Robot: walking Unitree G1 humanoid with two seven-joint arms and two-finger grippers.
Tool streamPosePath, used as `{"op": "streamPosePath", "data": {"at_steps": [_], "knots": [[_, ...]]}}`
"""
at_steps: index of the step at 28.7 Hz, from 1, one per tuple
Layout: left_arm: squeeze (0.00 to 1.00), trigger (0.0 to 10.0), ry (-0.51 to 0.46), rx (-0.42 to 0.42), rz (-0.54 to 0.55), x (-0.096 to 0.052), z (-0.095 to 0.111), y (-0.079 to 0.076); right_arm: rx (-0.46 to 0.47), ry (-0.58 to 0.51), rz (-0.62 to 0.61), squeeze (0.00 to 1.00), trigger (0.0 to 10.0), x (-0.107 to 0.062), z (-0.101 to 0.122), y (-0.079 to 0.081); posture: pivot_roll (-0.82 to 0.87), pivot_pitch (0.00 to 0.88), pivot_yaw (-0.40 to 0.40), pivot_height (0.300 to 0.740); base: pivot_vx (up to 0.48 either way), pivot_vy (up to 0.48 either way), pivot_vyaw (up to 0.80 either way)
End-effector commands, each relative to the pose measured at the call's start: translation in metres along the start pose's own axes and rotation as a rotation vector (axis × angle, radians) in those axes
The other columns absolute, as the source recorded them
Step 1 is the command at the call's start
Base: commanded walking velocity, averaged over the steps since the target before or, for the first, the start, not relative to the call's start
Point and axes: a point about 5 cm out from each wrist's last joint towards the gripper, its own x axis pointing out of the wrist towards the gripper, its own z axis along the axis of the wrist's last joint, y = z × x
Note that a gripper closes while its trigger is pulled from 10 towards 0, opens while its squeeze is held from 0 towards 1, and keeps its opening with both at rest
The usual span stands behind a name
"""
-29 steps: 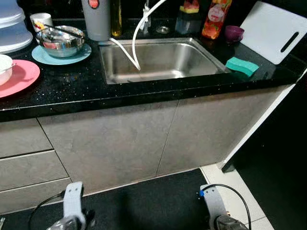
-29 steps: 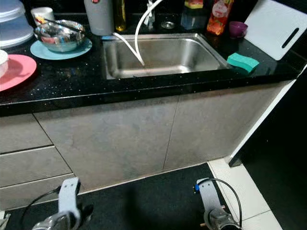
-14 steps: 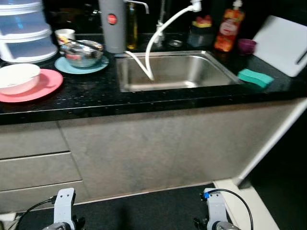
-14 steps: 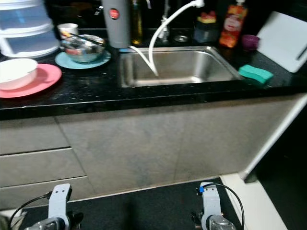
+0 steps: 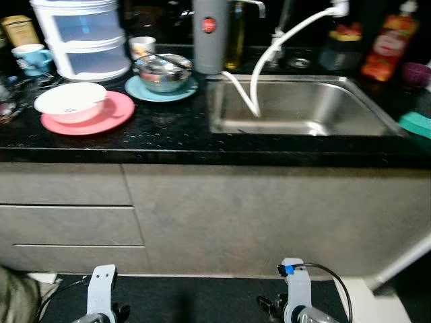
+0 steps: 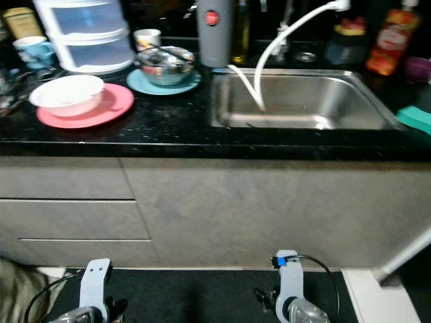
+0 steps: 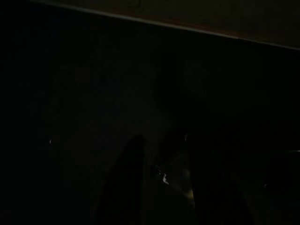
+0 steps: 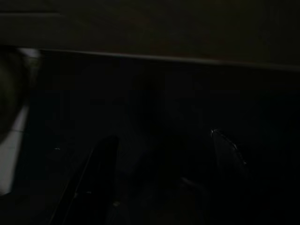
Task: Kitchen organization
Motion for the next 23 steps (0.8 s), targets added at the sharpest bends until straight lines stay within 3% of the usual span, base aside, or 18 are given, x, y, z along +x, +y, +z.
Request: {"op": "streamPosePath", "data": {"at_steps": [1, 4, 7, 9, 10, 12, 15, 17, 18, 19, 20, 21, 23], "knots": [[0.0, 10.0, 0.016, 0.003, 0.011, -0.002, -0.005, 0.004, 0.023, -0.015, 0.025, 0.0, 10.0, 0.0, -0.002, 0.002, 0.04, 0.03, -0.014, 0.74, 0.0, 0.0, 0.79], [0.0, 10.0, 0.018, 0.01, 0.01, -0.002, -0.005, 0.004, -0.066, -0.205, 0.181, 0.0, 10.0, -0.015, 0.055, -0.022, 0.04, 0.034, -0.013, 0.74, 0.0, 0.0, 0.79], [0.0, 10.0, 0.018, 0.011, 0.009, -0.002, -0.005, 0.004, -0.065, -0.231, 0.234, 0.0, 10.0, -0.019, 0.065, -0.025, 0.04, 0.035, -0.012, 0.74, 0.0, 0.0, 0.79], [0.0, 10.0, 0.016, 0.012, 0.008, -0.002, -0.004, 0.004, -0.06, -0.267, 0.362, 0.0, 10.0, -0.026, 0.088, -0.028, 0.04, 0.045, -0.016, 0.74, 0.0, 0.0, 0.79], [0.0, 10.0, 0.016, 0.012, 0.008, -0.002, -0.004, 0.004, -0.06, -0.267, 0.362, 0.0, 10.0, -0.026, 0.088, -0.028, 0.04, 0.045, -0.016, 0.74, 0.0, 0.0, 0.79], [0.0, 10.0, 0.014, 0.012, 0.007, -0.002, -0.004, 0.004, -0.095, -0.307, 0.472, 0.0, 10.0, -0.028, 0.102, -0.019, 0.04, 0.045, -0.016, 0.74, 0.0, 0.0, 0.79], [0.0, 10.0, 0.014, 0.012, 0.006, -0.001, -0.004, 0.003, -0.1, -0.328, 0.542, 0.0, 10.0, -0.03, 0.109, -0.013, 0.04, 0.05, -0.014, 0.74, 0.0, 0.0, 0.79], [0.0, 10.0, 0.012, 0.01, 0.002, -0.001, -0.003, 0.002, -0.126, -0.408, 0.775, 0.0, 10.0, -0.042, 0.133, 0.007, 0.04, 0.057, -0.015, 0.74, 0.0, 0.0, 0.79], [0.0, 10.0, 0.012, 0.01, 0.002, -0.001, -0.003, 0.002, -0.126, -0.408, 0.775, 0.0, 10.0, -0.042, 0.133, 0.007, 0.04, 0.057, -0.015, 0.74, 0.0, 0.0, 0.79], [0.0, 10.0, 0.008, 0.006, 0.0, -0.001, -0.002, 0.002, -0.177, -0.468, 0.919, 0.0, 10.0, -0.056, 0.154, 0.025, 0.04, 0.061, -0.017, 0.74, 0.0, 0.0, 0.0], [0.0, 10.0, 0.008, 0.006, 0.0, -0.001, -0.002, 0.002, -0.177, -0.468, 0.919, 0.0, 10.0, -0.056, 0.154, 0.025, 0.04, 0.061, -0.017, 0.74, 0.0, 0.0, 0.0], [0.0, 10.0, 0.003, 0.002, -0.002, 0.0, -0.001, 0.001, -0.219, -0.515, 1.016, 0.0, 10.0, -0.068, 0.17, 0.042, 0.04, 0.066, -0.017, 0.74, 0.0, 0.0, 0.0], [0.0, 10.0, -0.001, -0.003, -0.003, 0.0, -0.001, 0.0, -0.26, -0.569, 1.077, 0.0, 10.0, -0.077, 0.186, 0.059, 0.04, 0.066, -0.019, 0.74, 0.0, 0.0, 0.0]]}}
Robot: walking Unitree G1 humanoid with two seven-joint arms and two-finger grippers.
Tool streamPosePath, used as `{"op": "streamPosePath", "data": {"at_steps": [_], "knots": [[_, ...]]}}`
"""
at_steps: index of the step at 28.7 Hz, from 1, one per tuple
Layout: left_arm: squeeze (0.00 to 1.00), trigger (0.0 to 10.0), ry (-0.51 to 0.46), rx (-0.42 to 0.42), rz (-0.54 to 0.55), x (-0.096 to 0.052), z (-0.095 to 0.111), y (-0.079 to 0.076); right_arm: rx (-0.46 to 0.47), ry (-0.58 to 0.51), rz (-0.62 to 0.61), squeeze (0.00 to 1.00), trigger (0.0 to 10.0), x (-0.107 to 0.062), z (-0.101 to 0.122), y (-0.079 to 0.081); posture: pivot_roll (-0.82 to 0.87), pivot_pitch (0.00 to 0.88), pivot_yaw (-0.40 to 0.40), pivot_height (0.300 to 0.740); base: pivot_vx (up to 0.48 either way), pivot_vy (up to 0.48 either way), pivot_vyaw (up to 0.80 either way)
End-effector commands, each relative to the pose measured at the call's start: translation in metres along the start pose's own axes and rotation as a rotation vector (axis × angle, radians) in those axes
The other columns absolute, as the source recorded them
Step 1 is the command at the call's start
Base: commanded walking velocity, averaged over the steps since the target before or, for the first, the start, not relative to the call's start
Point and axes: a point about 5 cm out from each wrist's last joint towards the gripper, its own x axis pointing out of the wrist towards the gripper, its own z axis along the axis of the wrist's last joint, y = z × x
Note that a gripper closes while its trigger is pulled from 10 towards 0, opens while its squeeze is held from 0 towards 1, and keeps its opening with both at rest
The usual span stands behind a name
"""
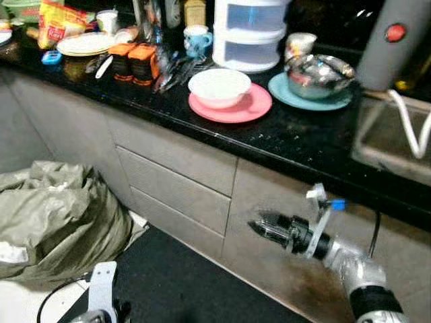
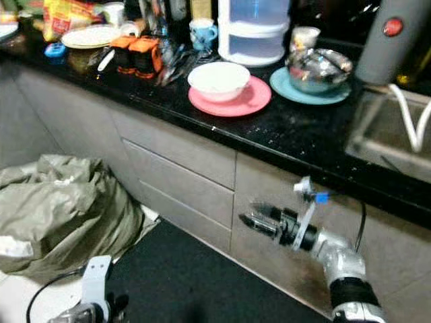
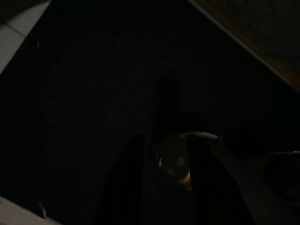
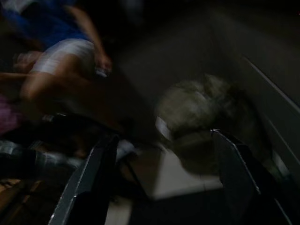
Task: Kitchen organization
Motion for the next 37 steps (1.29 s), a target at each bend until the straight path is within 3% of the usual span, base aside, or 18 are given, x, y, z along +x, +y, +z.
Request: {"op": "streamPosePath", "data": {"at_steps": [1, 2, 4, 5, 8, 13, 15, 18, 25, 27, 37], "knots": [[0.0, 10.0, 0.008, -0.009, 0.003, 0.0, -0.002, 0.0, -0.032, -0.053, 0.104, 0.0, 10.0, 0.018, 0.019, 0.014, 0.04, 0.066, -0.019, 0.74, 0.0, 0.0, 0.0], [0.0, 10.0, 0.007, -0.01, 0.004, 0.0, -0.002, 0.0, -0.051, -0.081, 0.161, 0.0, 10.0, 0.03, 0.027, 0.023, 0.04, 0.066, -0.019, 0.74, 0.0, 0.0, 0.0], [0.0, 10.0, 0.006, -0.01, 0.004, 0.0, -0.002, 0.0, -0.064, -0.1, 0.186, 0.0, 10.0, 0.038, 0.032, 0.028, 0.04, 0.066, -0.019, 0.74, 0.0, 0.0, 0.0], [0.0, 10.0, 0.005, -0.01, 0.005, 0.0, -0.002, 0.0, -0.087, -0.152, 0.222, 0.0, 10.0, 0.055, 0.042, 0.036, 0.04, 0.071, -0.018, 0.74, 0.0, 0.0, 0.0], [0.0, 10.0, 0.005, -0.01, 0.005, 0.0, -0.001, 0.0, -0.097, -0.183, 0.236, 0.0, 10.0, 0.065, 0.048, 0.041, 0.05, 0.071, -0.019, 0.74, 0.0, 0.0, 0.0], [0.0, 10.0, 0.008, -0.005, 0.007, 0.0, -0.002, 0.0, -0.125, -0.276, 0.302, 0.0, 10.0, 0.091, 0.069, 0.063, 0.05, 0.075, -0.015, 0.74, 0.0, 0.0, 0.0], [0.0, 10.0, 0.007, -0.006, 0.007, 0.0, -0.002, 0.0, -0.164, -0.309, 0.263, 0.0, 10.0, 0.1, 0.078, 0.064, 0.05, 0.075, -0.014, 0.74, 0.0, 0.0, 0.0], [0.0, 10.0, 0.007, -0.004, 0.008, 0.0, -0.002, 0.0, -0.195, -0.292, 0.1, 0.0, 10.0, 0.12, 0.087, 0.057, 0.05, 0.075, -0.014, 0.74, 0.0, 0.0, 0.0], [0.0, 10.0, 0.001, 0.0, -0.01, 0.001, -0.001, -0.002, -0.238, -0.261, -0.04, 0.0, 10.0, 0.136, 0.089, 0.05, 0.05, 0.08, -0.021, 0.74, 0.0, 0.0, 0.0], [0.0, 10.0, 0.0, 0.0, -0.02, 0.001, -0.001, -0.003, -0.246, -0.235, -0.129, 0.0, 10.0, 0.145, 0.086, 0.046, 0.05, 0.08, -0.021, 0.74, 0.278, 0.0, 0.0], [0.0, 10.0, 0.002, 0.007, -0.022, 0.001, 0.0, -0.003, -0.251, -0.235, -0.206, 0.0, 10.0, 0.154, 0.085, 0.044, 0.05, 0.081, -0.023, 0.74, 0.294, 0.0, 0.0]]}}
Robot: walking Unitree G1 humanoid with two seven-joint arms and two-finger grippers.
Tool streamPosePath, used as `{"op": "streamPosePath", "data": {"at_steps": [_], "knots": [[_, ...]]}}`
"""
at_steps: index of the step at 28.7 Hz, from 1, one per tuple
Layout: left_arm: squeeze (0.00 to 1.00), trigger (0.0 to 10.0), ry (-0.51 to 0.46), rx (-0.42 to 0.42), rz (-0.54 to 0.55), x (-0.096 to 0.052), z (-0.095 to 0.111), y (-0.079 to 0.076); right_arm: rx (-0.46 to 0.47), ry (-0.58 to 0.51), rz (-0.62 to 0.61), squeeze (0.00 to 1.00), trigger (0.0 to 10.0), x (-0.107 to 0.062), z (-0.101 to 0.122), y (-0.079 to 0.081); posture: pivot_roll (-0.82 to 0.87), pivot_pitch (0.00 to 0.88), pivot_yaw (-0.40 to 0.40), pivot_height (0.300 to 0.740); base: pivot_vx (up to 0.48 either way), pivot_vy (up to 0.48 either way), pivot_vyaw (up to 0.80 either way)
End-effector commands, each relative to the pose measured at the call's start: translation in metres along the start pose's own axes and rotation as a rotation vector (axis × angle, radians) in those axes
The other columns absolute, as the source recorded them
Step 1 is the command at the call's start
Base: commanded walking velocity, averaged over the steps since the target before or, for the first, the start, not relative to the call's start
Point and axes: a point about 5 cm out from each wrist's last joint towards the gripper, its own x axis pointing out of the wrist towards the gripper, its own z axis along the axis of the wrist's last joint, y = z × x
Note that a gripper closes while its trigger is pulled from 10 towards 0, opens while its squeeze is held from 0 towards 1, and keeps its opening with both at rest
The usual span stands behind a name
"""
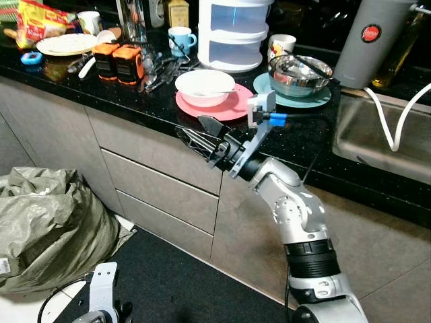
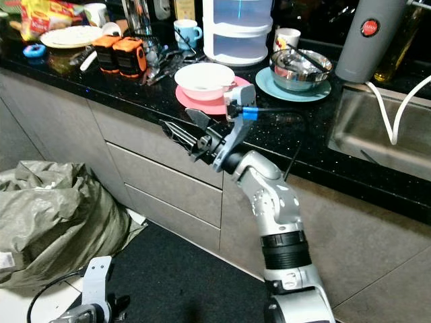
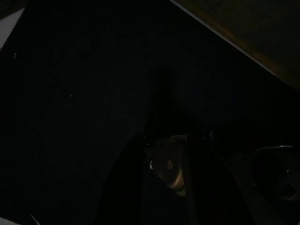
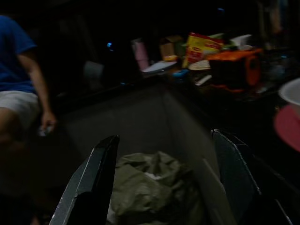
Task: Kitchen organization
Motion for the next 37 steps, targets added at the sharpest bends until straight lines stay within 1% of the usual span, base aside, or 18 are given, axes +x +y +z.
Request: {"op": "streamPosePath", "data": {"at_steps": [1, 6, 12, 14, 18, 27, 35, 37], "knots": [[0.0, 10.0, 0.014, 0.009, -0.005, 0.0, -0.003, 0.0, -0.018, 0.001, -0.019, 0.0, 10.0, 0.001, 0.001, -0.002, 0.05, 0.081, -0.022, 0.74, 0.3, 0.0, 0.0], [0.0, 10.0, 0.015, 0.013, -0.006, 0.0, -0.003, 0.0, -0.022, -0.004, -0.026, 0.0, 10.0, 0.003, 0.002, -0.001, 0.05, 0.08, -0.02, 0.74, 0.3, 0.0, 0.0], [0.0, 10.0, 0.016, 0.016, -0.008, 0.0, -0.003, 0.0, 0.0, -0.029, -0.022, 0.0, 10.0, 0.007, 0.003, 0.005, 0.05, 0.085, -0.02, 0.74, 0.307, 0.0, 0.0], [0.0, 10.0, 0.016, 0.018, -0.01, 0.0, -0.002, 0.0, 0.039, -0.067, -0.004, 0.0, 10.0, 0.009, 0.007, 0.009, 0.05, 0.085, -0.02, 0.74, 0.373, 0.0, 0.0], [0.0, 10.0, 0.016, 0.022, -0.012, 0.0, -0.002, 0.0, 0.085, -0.118, 0.011, 0.0, 10.0, 0.009, 0.015, 0.009, 0.05, 0.091, -0.02, 0.74, 0.458, 0.0, 0.0], [0.0, 10.0, 0.015, 0.022, -0.011, 0.0, -0.001, 0.0, 0.092, -0.14, 0.006, 0.0, 10.0, 0.01, 0.02, 0.01, 0.06, 0.096, -0.02, 0.74, 0.47, 0.0, 0.0], [0.0, 10.0, 0.013, 0.023, -0.011, 0.0, -0.001, -0.001, 0.083, -0.19, -0.04, 0.0, 10.0, 0.008, 0.033, 0.003, 0.06, 0.098, -0.022, 0.74, 0.465, 0.0, 0.0], [0.0, 10.0, 0.009, 0.005, -0.006, 0.0, -0.001, -0.001, 0.069, -0.216, -0.068, 0.0, 10.0, 0.007, 0.041, -0.001, 0.06, 0.098, -0.022, 0.74, 0.171, 0.0, 0.0]]}}
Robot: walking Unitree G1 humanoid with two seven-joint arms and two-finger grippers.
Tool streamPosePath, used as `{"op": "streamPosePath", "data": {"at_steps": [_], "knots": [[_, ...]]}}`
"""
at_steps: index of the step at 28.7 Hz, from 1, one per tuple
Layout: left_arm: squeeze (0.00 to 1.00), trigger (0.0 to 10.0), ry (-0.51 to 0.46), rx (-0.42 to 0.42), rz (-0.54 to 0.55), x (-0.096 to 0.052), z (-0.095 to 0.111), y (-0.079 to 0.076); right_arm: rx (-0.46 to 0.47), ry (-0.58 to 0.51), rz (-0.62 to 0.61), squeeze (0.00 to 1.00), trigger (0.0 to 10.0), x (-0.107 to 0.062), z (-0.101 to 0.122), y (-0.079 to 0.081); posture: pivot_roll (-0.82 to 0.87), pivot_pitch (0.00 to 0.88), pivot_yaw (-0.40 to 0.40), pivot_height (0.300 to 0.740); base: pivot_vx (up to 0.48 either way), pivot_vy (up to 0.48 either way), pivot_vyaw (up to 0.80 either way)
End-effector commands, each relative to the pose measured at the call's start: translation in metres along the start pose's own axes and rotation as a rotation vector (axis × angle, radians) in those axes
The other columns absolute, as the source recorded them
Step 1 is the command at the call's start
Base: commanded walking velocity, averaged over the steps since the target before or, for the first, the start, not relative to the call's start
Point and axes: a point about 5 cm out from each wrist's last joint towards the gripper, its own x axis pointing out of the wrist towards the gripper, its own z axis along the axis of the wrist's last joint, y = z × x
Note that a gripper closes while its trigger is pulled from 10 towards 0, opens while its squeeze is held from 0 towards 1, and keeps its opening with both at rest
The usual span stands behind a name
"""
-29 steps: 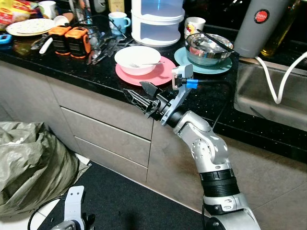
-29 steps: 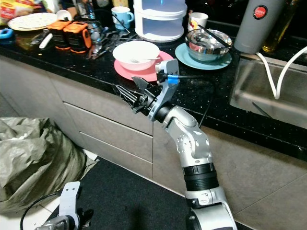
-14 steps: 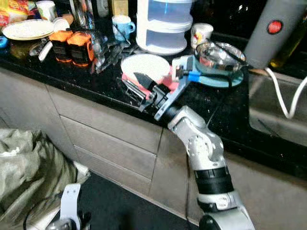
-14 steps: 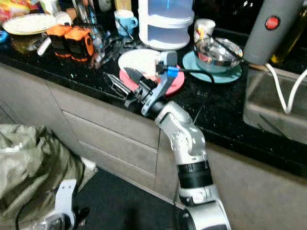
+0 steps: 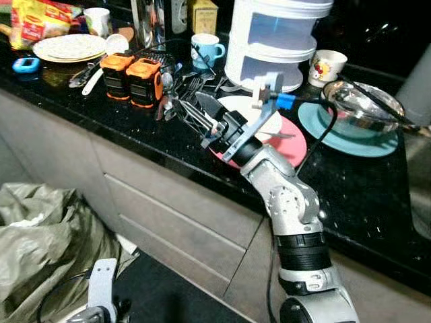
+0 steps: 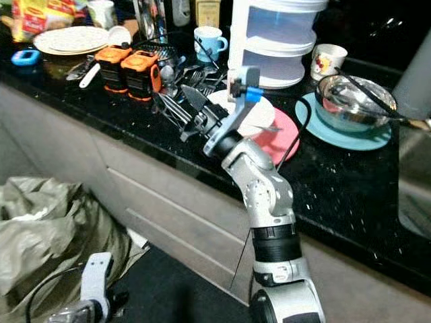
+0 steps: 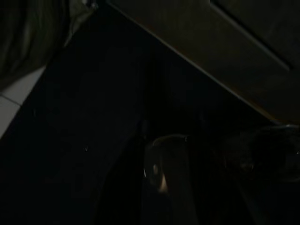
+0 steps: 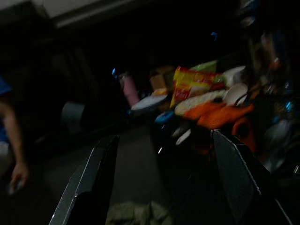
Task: Kitchen organization
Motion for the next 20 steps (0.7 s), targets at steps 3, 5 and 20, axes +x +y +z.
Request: {"op": "streamPosePath", "data": {"at_steps": [3, 5, 20], "knots": [[0.0, 10.0, 0.017, -0.038, 0.007, 0.0, -0.006, -0.001, -0.019, -0.054, -0.048, 0.0, 10.0, -0.002, 0.013, -0.007, 0.06, 0.098, -0.022, 0.74, 0.0, 0.0, 0.0], [0.0, 10.0, 0.018, -0.02, -0.006, 0.0, -0.006, -0.002, -0.13, -0.079, -0.144, 0.0, 10.0, -0.007, 0.033, -0.023, 0.06, 0.098, -0.022, 0.74, 0.0, 0.0, 0.0], [0.0, 10.0, 0.023, 0.005, -0.02, 0.0, -0.004, -0.003, -0.349, -0.038, 0.016, 0.0, 10.0, -0.061, 0.098, -0.043, 0.05, 0.097, -0.019, 0.74, 0.0, 0.0, 0.0]]}}
